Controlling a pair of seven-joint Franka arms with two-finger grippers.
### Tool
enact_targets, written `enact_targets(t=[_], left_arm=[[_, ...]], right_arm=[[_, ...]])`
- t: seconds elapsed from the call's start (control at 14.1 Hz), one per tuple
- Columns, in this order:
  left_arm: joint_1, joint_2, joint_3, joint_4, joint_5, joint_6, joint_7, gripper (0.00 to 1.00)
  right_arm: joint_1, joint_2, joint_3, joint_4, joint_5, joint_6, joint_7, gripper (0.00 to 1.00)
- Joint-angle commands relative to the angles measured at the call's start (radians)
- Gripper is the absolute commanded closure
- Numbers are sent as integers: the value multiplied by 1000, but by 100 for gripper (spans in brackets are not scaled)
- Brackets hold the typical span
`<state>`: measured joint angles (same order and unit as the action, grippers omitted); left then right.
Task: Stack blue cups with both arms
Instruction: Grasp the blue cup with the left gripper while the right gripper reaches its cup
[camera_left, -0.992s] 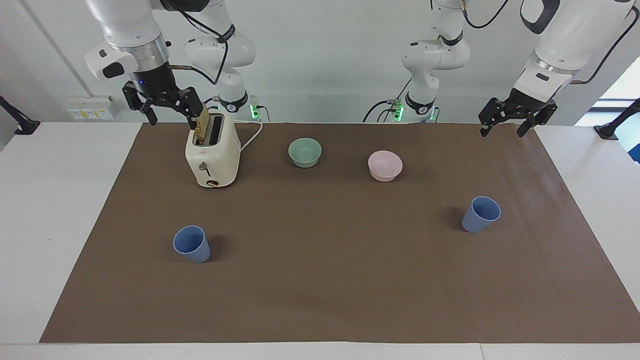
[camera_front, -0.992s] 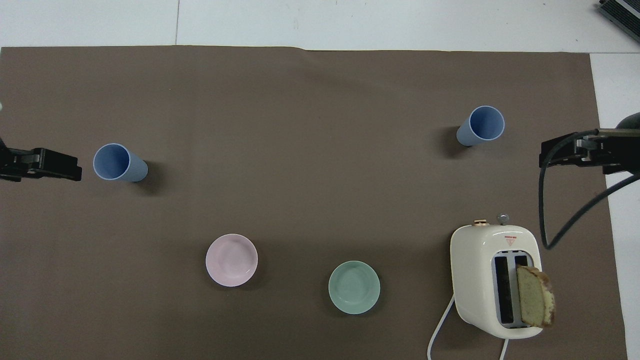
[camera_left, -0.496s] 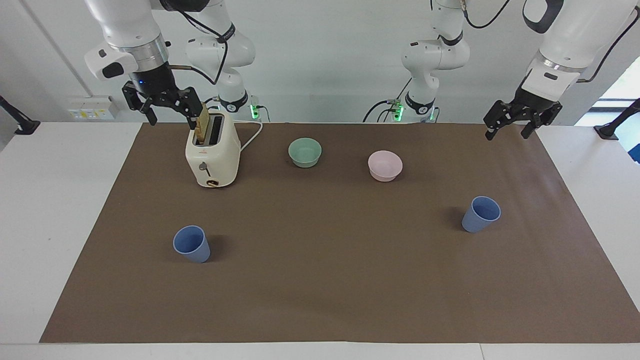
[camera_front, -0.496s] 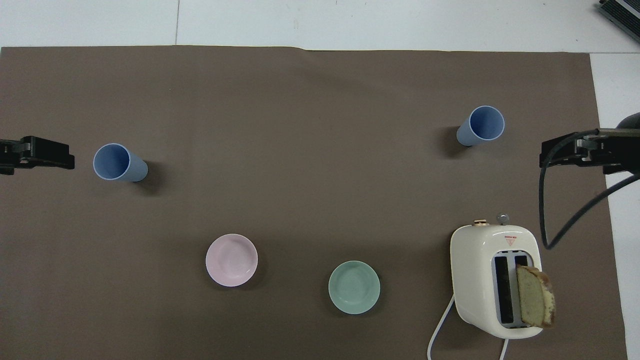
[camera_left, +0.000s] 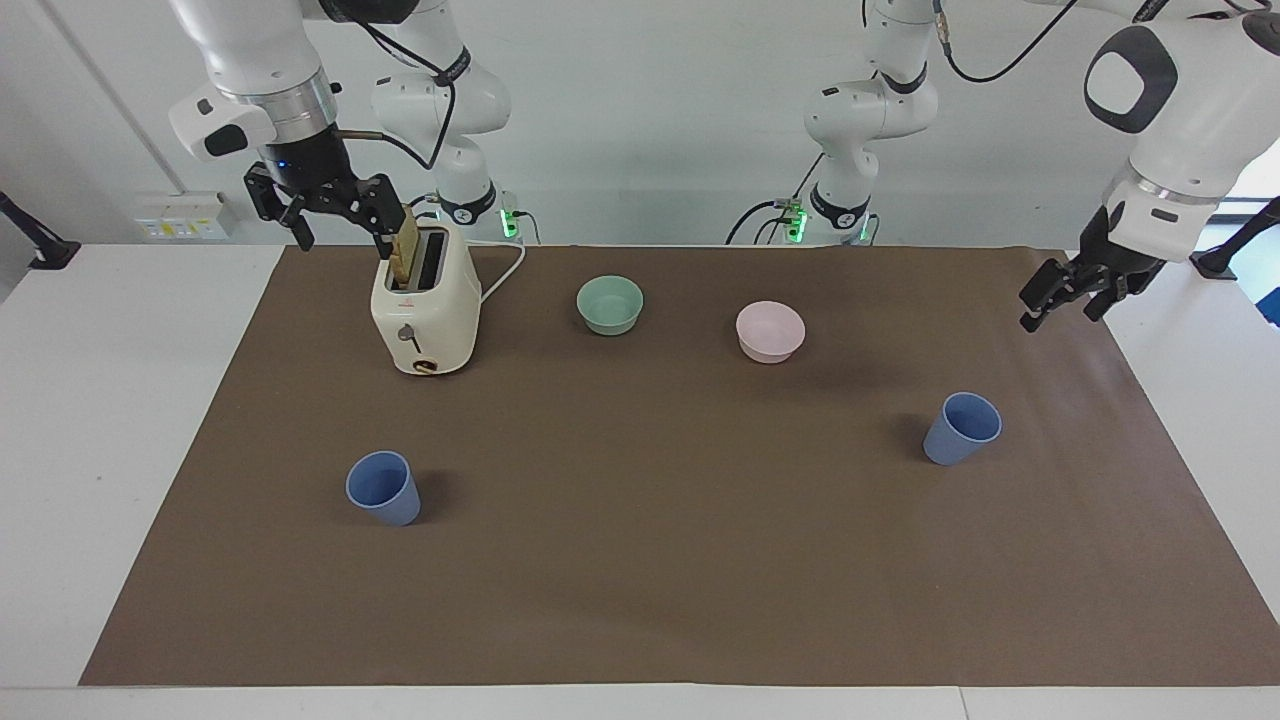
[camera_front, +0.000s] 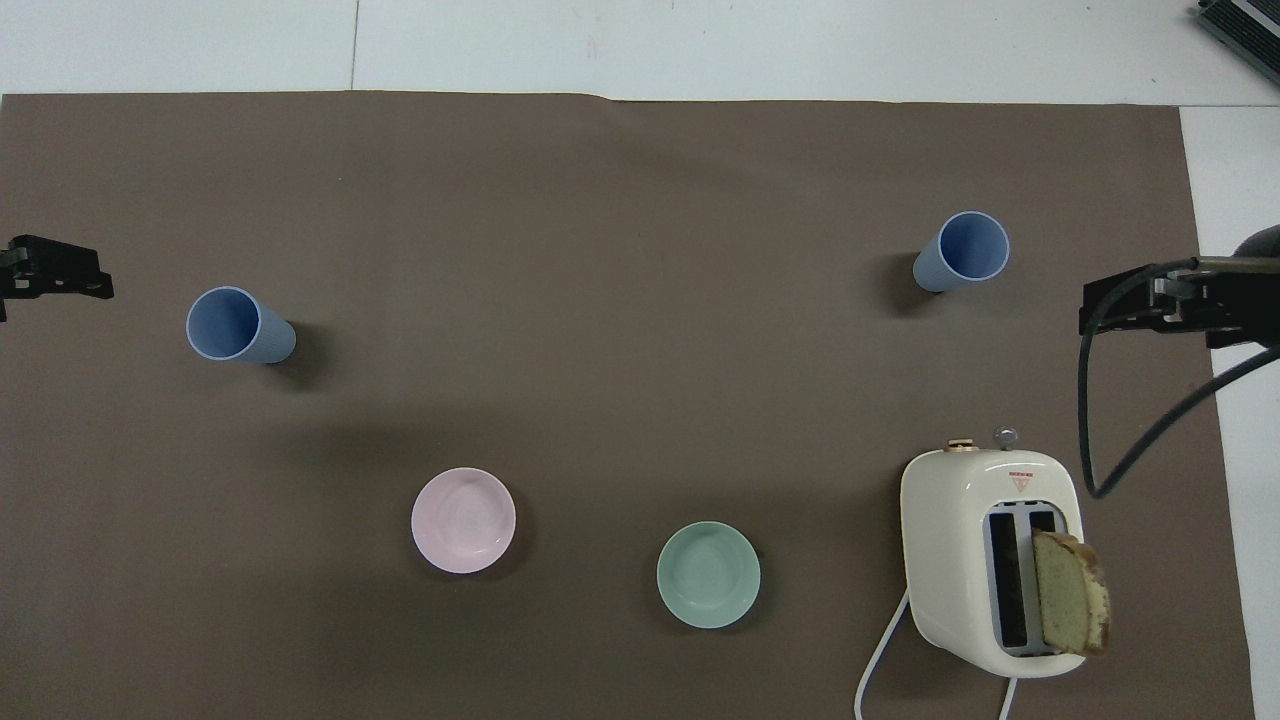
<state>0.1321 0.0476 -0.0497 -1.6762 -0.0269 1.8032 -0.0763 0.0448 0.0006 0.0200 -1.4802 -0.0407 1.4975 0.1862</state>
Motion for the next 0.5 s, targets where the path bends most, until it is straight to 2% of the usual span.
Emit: enact_targets(t=[0.0, 0.35, 0.42], left_arm=[[20, 35, -9, -36, -7, 68, -13, 0], [30, 66, -10, -164, -7, 188, -42, 0], [29, 93, -10, -184, -7, 230, -49, 0]], right_arm=[[-14, 13, 1, 14, 24, 18, -19, 0], [-16, 19, 1, 12, 24, 29, -19, 0], [-17, 21, 1, 12, 24, 36, -19, 0]])
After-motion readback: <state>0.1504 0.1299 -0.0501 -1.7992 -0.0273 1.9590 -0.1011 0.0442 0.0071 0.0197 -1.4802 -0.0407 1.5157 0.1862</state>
